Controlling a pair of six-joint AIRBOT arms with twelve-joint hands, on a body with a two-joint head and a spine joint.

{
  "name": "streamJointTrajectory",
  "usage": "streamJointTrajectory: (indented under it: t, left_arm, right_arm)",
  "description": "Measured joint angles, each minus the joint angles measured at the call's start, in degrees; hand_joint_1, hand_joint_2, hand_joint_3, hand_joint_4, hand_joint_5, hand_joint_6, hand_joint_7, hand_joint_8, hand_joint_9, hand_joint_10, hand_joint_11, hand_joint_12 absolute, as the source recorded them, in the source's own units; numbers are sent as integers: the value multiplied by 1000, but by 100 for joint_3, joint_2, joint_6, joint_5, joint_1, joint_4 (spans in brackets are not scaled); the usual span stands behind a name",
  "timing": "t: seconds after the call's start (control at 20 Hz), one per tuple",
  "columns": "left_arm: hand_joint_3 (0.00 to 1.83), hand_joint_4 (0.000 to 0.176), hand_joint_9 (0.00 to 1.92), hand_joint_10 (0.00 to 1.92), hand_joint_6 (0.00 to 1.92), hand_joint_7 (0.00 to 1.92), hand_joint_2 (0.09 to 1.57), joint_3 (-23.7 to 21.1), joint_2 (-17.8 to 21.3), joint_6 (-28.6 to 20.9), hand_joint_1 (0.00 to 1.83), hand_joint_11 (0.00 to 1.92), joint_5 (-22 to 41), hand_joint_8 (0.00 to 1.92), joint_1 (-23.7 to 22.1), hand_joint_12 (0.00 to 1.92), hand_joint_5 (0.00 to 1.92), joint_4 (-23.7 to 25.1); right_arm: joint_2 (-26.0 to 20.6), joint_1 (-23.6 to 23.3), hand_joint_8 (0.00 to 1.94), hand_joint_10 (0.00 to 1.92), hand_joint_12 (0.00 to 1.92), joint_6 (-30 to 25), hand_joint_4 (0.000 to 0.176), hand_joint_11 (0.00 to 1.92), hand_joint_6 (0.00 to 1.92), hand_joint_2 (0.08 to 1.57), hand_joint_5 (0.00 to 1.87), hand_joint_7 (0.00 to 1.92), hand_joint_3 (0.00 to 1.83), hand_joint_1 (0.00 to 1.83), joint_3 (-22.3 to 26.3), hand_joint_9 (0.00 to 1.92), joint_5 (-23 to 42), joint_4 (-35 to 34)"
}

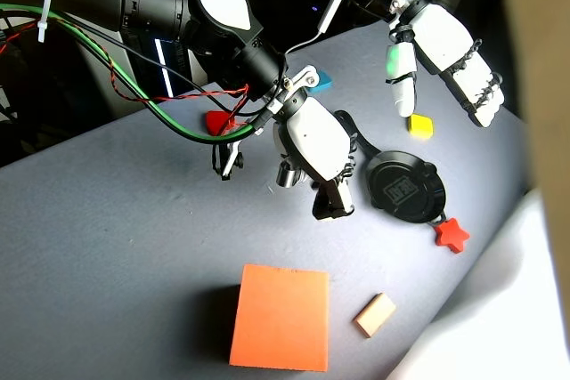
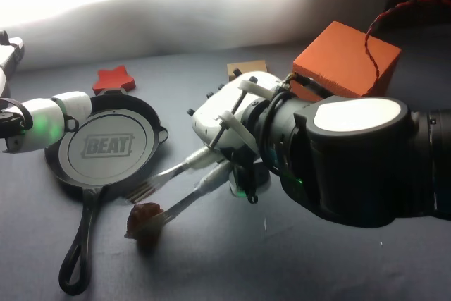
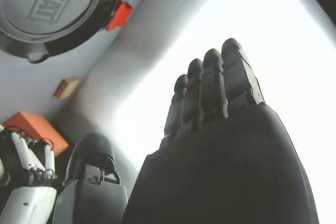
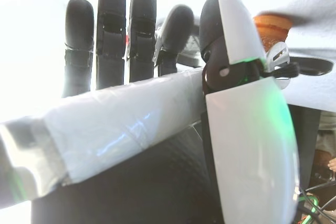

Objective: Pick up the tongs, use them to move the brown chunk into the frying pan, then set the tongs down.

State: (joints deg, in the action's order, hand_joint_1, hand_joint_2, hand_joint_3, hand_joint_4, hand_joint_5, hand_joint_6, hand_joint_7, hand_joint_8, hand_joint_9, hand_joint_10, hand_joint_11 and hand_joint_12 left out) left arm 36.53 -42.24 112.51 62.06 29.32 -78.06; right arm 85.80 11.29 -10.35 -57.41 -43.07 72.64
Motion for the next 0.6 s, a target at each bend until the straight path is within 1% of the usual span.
streamJointTrajectory:
  t: [0.1,0.3,0.5,0.6]
  left_arm:
    - [0,0,41,3,3,62,1177,0,0,0,0,10,11,1,0,15,24,0]
    - [0,0,59,9,9,81,1179,-2,0,7,0,17,15,7,0,24,44,2]
    - [0,0,65,9,10,89,1177,-15,0,11,0,31,22,7,0,37,53,2]
    - [0,0,46,2,2,69,1178,-24,0,13,0,11,15,1,2,34,35,-2]
  right_arm:
    - [17,24,3,5,1289,0,0,393,70,1199,894,955,0,1066,-26,941,-2,22]
    - [79,83,0,2,1285,-4,0,400,52,1204,889,946,0,1052,-42,936,37,146]
    - [125,192,1,1,1278,-2,0,403,45,1218,891,945,6,1038,-127,934,50,131]
    - [125,208,4,6,1272,2,0,418,40,1209,897,953,1,1063,-155,947,44,153]
